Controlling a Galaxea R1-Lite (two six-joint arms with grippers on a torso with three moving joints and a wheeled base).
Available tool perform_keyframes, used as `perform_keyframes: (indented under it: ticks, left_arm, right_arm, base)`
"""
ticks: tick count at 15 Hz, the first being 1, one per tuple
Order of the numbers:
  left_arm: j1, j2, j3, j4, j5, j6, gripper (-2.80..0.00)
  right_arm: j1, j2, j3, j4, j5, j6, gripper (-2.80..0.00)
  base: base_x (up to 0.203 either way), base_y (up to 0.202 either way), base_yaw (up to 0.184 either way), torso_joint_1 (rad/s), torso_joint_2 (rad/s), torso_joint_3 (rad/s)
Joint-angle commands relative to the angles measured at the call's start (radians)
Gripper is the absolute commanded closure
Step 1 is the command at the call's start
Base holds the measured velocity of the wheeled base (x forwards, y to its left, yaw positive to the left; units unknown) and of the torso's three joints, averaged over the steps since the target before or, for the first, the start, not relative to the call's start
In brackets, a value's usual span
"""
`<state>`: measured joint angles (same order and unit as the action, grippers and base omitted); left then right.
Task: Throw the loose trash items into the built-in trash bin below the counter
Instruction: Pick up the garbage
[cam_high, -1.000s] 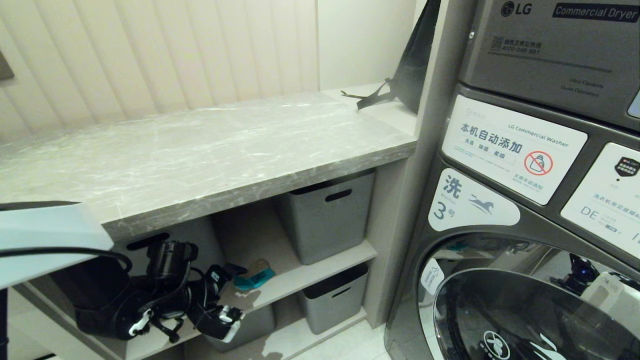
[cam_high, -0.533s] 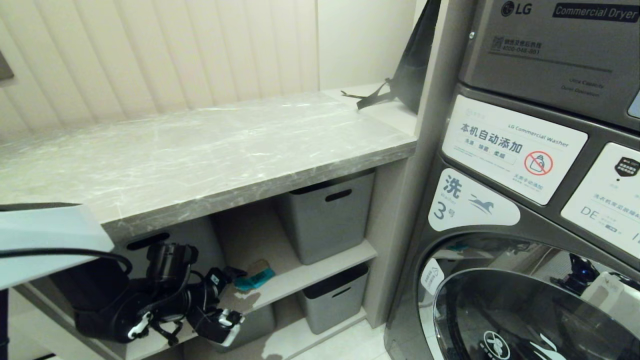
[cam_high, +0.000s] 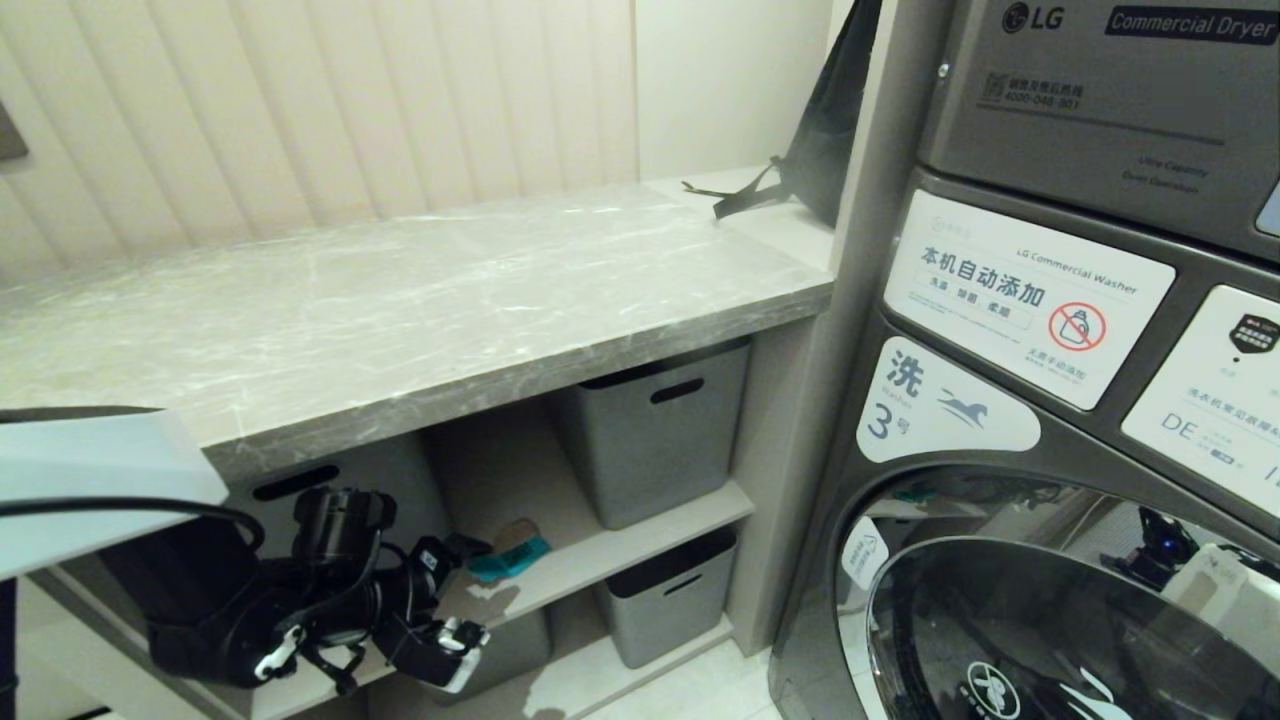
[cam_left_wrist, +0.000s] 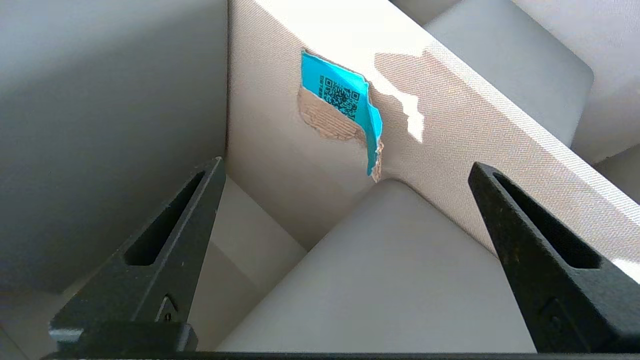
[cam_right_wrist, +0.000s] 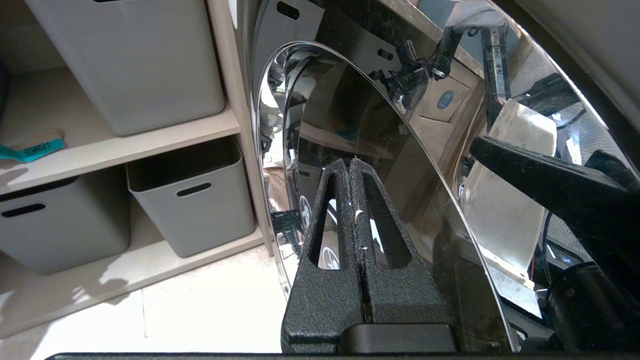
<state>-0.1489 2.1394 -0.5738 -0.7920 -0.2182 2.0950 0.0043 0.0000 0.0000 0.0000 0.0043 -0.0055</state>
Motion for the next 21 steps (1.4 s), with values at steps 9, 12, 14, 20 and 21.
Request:
perform_keyframes:
  ticks: [9, 12, 14, 20, 21]
  left_arm:
    - [-0.001, -0.004, 0.023, -0.017, 0.000, 0.014, -2.80]
    - [0.000, -0.015, 0.092, -0.062, 0.008, 0.014, -2.80]
    - [-0.011, -0.030, 0.132, -0.073, 0.043, -0.003, -2.80]
    - [-0.072, -0.030, 0.137, -0.063, 0.082, -0.101, -2.80]
    - [-0.086, -0.032, 0.150, -0.056, 0.082, -0.140, -2.80]
  right_arm:
    - [0.002, -0.002, 0.000, 0.000, 0.000, -0.001, 0.00]
    - [0.000, 0.000, 0.000, 0.000, 0.000, -0.001, 0.00]
    - [0.000, -0.001, 0.000, 0.000, 0.000, -0.001, 0.00]
    - [0.000, 0.000, 0.000, 0.000, 0.000, -0.001, 0.00]
    - [0.000, 0.000, 0.000, 0.000, 0.000, -0.001, 0.00]
  base:
    - [0.000, 0.000, 0.000, 0.000, 0.00, 0.000]
    - [0.000, 0.000, 0.000, 0.000, 0.00, 0.000]
    - [0.000, 0.000, 0.000, 0.000, 0.00, 0.000]
    - [0.000, 0.000, 0.000, 0.000, 0.00, 0.000]
    - [0.000, 0.000, 0.000, 0.000, 0.00, 0.000]
